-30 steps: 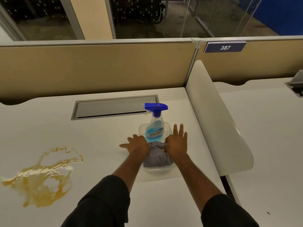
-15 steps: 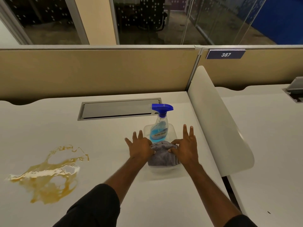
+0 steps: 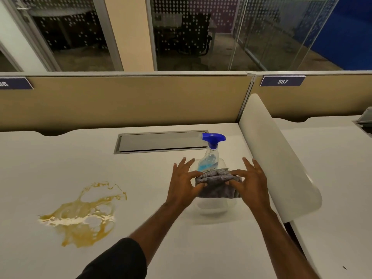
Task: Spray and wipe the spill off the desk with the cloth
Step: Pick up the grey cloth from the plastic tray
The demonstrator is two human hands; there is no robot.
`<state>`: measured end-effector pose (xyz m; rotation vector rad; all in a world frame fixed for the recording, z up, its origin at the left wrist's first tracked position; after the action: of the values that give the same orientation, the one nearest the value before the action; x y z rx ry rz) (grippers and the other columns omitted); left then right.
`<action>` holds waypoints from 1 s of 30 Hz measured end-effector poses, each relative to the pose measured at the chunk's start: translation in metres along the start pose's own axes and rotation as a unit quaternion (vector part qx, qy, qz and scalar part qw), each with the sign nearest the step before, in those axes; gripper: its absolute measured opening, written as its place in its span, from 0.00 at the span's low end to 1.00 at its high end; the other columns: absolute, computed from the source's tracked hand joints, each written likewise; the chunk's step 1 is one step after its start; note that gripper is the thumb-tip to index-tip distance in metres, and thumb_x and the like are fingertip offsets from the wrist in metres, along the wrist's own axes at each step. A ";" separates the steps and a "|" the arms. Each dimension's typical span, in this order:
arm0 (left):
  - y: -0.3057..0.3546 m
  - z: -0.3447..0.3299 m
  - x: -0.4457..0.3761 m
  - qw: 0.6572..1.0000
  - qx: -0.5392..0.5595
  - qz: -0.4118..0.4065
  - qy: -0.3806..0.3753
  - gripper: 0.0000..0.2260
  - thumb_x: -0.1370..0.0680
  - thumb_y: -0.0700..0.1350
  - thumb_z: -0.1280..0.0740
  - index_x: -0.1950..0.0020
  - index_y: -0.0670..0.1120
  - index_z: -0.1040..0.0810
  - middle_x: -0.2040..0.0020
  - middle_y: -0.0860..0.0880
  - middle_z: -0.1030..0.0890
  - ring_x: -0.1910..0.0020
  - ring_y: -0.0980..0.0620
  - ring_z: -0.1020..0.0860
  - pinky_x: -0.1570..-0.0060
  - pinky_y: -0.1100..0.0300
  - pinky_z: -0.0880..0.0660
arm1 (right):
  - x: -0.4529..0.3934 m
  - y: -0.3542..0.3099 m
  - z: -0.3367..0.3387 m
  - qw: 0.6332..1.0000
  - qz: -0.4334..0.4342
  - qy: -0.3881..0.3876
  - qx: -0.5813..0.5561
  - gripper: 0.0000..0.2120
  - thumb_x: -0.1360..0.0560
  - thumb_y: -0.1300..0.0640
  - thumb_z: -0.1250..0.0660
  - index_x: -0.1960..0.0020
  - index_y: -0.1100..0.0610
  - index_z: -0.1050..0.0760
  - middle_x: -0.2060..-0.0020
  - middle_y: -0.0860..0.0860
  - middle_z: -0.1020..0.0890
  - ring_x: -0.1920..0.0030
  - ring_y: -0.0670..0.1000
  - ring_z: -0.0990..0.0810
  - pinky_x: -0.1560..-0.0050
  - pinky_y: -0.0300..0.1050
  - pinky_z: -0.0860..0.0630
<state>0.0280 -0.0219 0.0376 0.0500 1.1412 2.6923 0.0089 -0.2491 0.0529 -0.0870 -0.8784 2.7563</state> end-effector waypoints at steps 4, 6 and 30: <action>0.011 0.024 0.006 0.997 0.080 -0.005 0.000 0.18 0.24 0.55 0.30 0.37 0.51 0.20 0.28 0.51 0.26 0.28 0.51 0.30 0.26 0.50 0.37 | 0.014 -0.024 0.021 0.997 0.043 0.041 -0.043 0.17 0.29 0.53 0.22 0.42 0.56 0.15 0.27 0.55 0.27 0.23 0.58 0.36 0.28 0.62 0.32; 0.017 0.042 0.009 0.992 0.126 -0.030 0.010 0.16 0.24 0.53 0.30 0.38 0.50 0.21 0.37 0.51 0.19 0.37 0.52 0.23 0.35 0.55 0.26 | 0.022 -0.040 0.028 0.995 0.048 0.047 -0.075 0.16 0.30 0.55 0.21 0.43 0.56 0.15 0.28 0.55 0.25 0.24 0.58 0.34 0.30 0.61 0.28; -0.033 0.358 0.112 0.894 0.372 -0.242 -0.052 0.09 0.28 0.43 0.26 0.47 0.47 0.14 0.49 0.49 0.13 0.47 0.52 0.17 0.47 0.62 0.23 | 0.193 -0.366 -0.050 0.906 0.079 -0.205 -0.363 0.30 0.30 0.27 0.42 0.43 0.47 0.18 0.46 0.52 0.14 0.42 0.56 0.16 0.42 0.55 0.19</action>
<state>-0.0344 0.2768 0.2584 0.0250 1.7927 1.6906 -0.0920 0.1160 0.2264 0.3143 -2.0518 2.4512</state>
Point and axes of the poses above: each hand's wrist, its own x-axis away from the middle knuckle, its own z-axis out of the back of the hand, y = z × x, the point moved 6 cm from there along -x, towards the middle knuckle
